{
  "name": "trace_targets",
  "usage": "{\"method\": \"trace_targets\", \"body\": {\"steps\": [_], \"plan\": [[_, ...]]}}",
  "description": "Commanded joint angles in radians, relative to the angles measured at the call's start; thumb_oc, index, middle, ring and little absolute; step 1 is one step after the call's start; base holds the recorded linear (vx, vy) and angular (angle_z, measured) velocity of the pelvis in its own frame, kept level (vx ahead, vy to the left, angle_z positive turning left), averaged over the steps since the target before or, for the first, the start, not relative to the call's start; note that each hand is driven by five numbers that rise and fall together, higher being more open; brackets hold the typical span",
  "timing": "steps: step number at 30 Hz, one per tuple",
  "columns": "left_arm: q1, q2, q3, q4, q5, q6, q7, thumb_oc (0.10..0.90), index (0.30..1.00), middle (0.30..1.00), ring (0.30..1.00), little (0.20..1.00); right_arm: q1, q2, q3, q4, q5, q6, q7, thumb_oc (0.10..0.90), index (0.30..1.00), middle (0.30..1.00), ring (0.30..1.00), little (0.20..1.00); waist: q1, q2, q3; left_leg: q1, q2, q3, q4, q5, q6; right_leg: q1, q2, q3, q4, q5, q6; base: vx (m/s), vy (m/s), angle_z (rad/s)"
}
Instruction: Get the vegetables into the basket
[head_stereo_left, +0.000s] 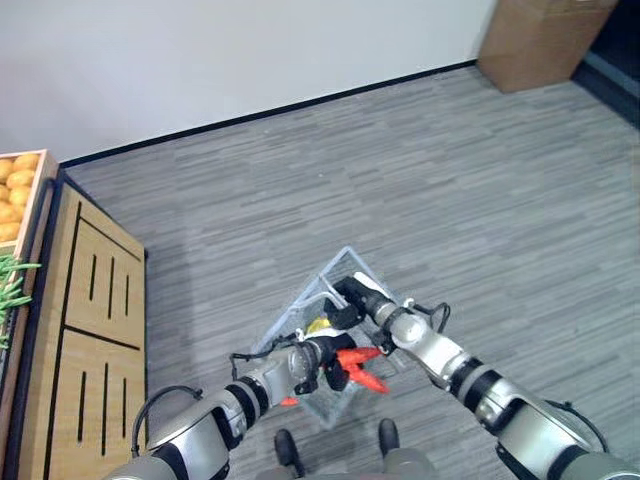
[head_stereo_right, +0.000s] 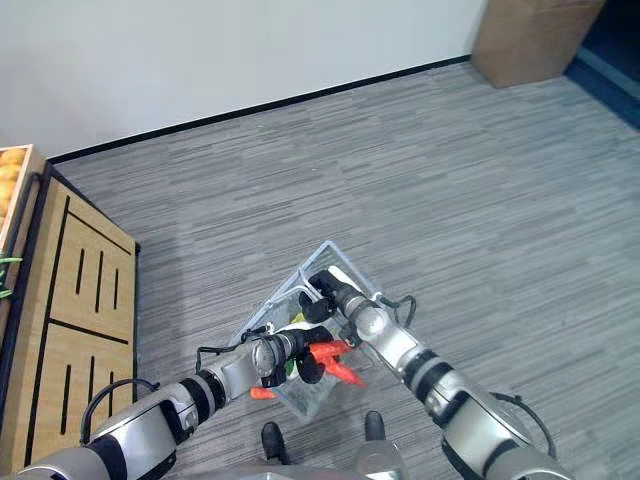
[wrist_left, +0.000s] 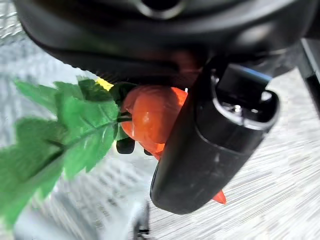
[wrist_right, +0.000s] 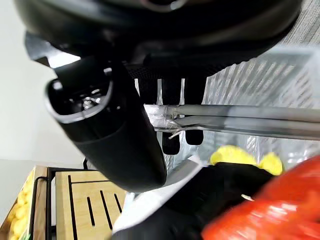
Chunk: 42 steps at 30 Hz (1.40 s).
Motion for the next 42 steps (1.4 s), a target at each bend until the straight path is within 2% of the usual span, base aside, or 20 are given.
{"method": "trace_targets", "body": {"steps": [1,4,5,6,9,16,17,18,19,21,27,40,41,42], "plan": [[-0.151,-0.040,0.018,0.075,0.032,-0.052,0.032,0.400,0.300,0.300,0.300,0.300,-0.190,0.093,-0.052,-0.024,0.054,-0.140,-0.004,0.400,0.300,0.300,0.300,0.300,0.036,-0.013,-0.018,0.083,0.024,-0.015,0.009,-0.077,-0.056,-0.013,-0.024,-0.006,0.026,-0.022,0.050,0.01,0.004,-0.13],[-0.149,-0.042,0.022,0.097,0.057,-0.051,0.029,0.400,0.300,0.300,0.300,0.300,-0.166,0.078,-0.058,-0.071,0.064,-0.142,0.009,0.400,0.300,0.300,0.300,0.300,0.031,-0.014,-0.019,0.086,0.025,-0.011,0.009,-0.078,-0.056,-0.013,-0.024,-0.001,0.026,-0.022,0.051,0.00,0.001,-0.02],[-0.143,-0.036,0.041,0.148,0.154,-0.052,0.027,0.400,0.300,0.300,0.300,0.300,-0.091,0.021,-0.098,-0.256,0.112,-0.173,0.043,0.400,0.300,0.300,0.300,0.300,0.008,-0.019,-0.018,0.094,0.026,0.000,0.007,-0.080,-0.058,-0.015,-0.023,0.008,0.026,-0.021,0.052,0.03,0.025,-0.02],[-0.138,-0.037,0.051,0.161,0.175,-0.053,0.031,0.400,0.300,0.300,0.300,0.300,-0.064,0.001,-0.118,-0.310,0.123,-0.177,0.052,0.400,0.300,0.300,0.300,0.300,0.004,-0.020,-0.018,0.097,0.026,0.003,0.007,-0.081,-0.058,-0.015,-0.024,0.010,0.026,-0.021,0.053,0.03,0.026,-0.01],[-0.132,-0.042,0.058,0.189,0.220,-0.048,0.036,0.400,0.300,0.300,0.300,0.300,-0.035,-0.030,-0.139,-0.379,0.119,-0.170,0.063,0.400,0.300,0.300,0.300,0.300,0.004,-0.019,-0.020,0.100,0.027,0.007,0.007,-0.082,-0.059,-0.015,-0.023,0.012,0.026,-0.021,0.053,0.00,0.003,-0.16],[-0.132,-0.043,0.057,0.190,0.220,-0.048,0.036,0.400,0.300,0.300,0.300,0.300,-0.034,-0.030,-0.140,-0.380,0.119,-0.169,0.063,0.400,0.300,0.300,0.300,0.300,0.004,-0.019,-0.020,0.100,0.027,0.008,0.007,-0.082,-0.059,-0.015,-0.023,0.013,0.026,-0.021,0.053,0.00,0.000,-0.02],[-0.130,-0.034,0.075,0.224,0.293,-0.046,0.038,0.400,0.300,0.300,0.300,0.300,0.012,-0.077,-0.187,-0.502,0.133,-0.187,0.078,0.400,0.300,0.300,0.300,0.300,-0.013,-0.027,-0.016,0.101,0.029,0.017,0.007,-0.083,-0.059,-0.018,-0.020,0.018,0.026,-0.020,0.054,-0.03,-0.018,-0.01],[-0.121,-0.045,0.087,0.250,0.360,-0.049,0.047,0.900,1.000,1.000,1.000,1.000,0.090,-0.137,-0.243,-0.646,0.163,-0.198,0.113,0.400,0.300,0.300,0.300,0.300,-0.018,-0.036,-0.016,0.101,0.031,0.016,0.007,-0.081,-0.058,-0.020,-0.020,0.019,0.029,-0.020,0.053,-0.05,-0.023,0.02],[-0.099,-0.060,0.108,0.274,0.379,-0.044,0.052,0.900,1.000,1.000,1.000,1.000,0.111,-0.163,-0.275,-0.725,0.122,-0.207,0.115,0.400,0.300,0.300,0.300,0.300,-0.020,-0.036,-0.021,0.105,0.033,0.018,0.009,-0.083,-0.059,-0.015,-0.019,0.018,0.033,-0.025,0.052,-0.06,-0.038,0.06],[-0.080,-0.069,0.125,0.288,0.370,-0.045,0.061,0.900,1.000,1.000,1.000,1.000,0.125,-0.169,-0.279,-0.752,0.099,-0.205,0.116,0.400,0.300,0.300,0.300,0.300,-0.016,-0.033,-0.033,0.112,0.035,0.015,0.011,-0.082,-0.060,0.000,-0.018,0.012,0.039,-0.035,0.048,-0.02,-0.032,-0.03],[-0.052,-0.074,0.181,0.315,0.298,-0.031,0.079,0.900,1.000,1.000,1.000,1.000,0.157,-0.167,-0.263,-0.725,0.071,-0.194,0.122,0.400,0.300,0.300,0.300,0.300,-0.009,-0.029,-0.046,0.122,0.038,-0.002,0.015,-0.083,-0.061,0.023,-0.016,-0.003,0.050,-0.054,0.040,0.00,-0.013,0.00],[-0.021,-0.113,0.168,0.314,0.308,-0.018,0.090,0.900,1.000,1.000,1.000,1.000,0.229,-0.139,-0.213,-0.609,0.016,-0.168,0.126,0.400,0.300,0.300,0.300,0.300,0.003,-0.017,-0.054,0.122,0.029,-0.015,0.013,-0.082,-0.057,0.036,-0.029,-0.017,0.046,-0.051,0.041,-0.01,0.000,0.04],[0.004,-0.067,0.166,0.294,0.344,-0.018,0.124,0.900,1.000,1.000,1.000,1.000,0.238,-0.134,-0.219,-0.554,-0.026,-0.142,0.114,0.400,0.300,0.300,0.300,0.300,0.019,-0.014,-0.053,0.120,0.028,-0.020,0.013,-0.080,-0.056,0.038,-0.031,-0.023,0.045,-0.051,0.041,-0.03,-0.006,0.08],[0.033,-0.035,0.187,0.271,0.311,-0.050,0.070,0.900,1.000,1.000,1.000,1.000,0.247,-0.132,-0.233,-0.514,-0.045,-0.146,0.101,0.400,0.300,0.300,0.300,0.300,0.031,-0.009,-0.052,0.119,0.026,-0.024,0.013,-0.079,-0.055,0.039,-0.033,-0.024,0.045,-0.051,0.041,-0.04,-0.010,0.06]]}}
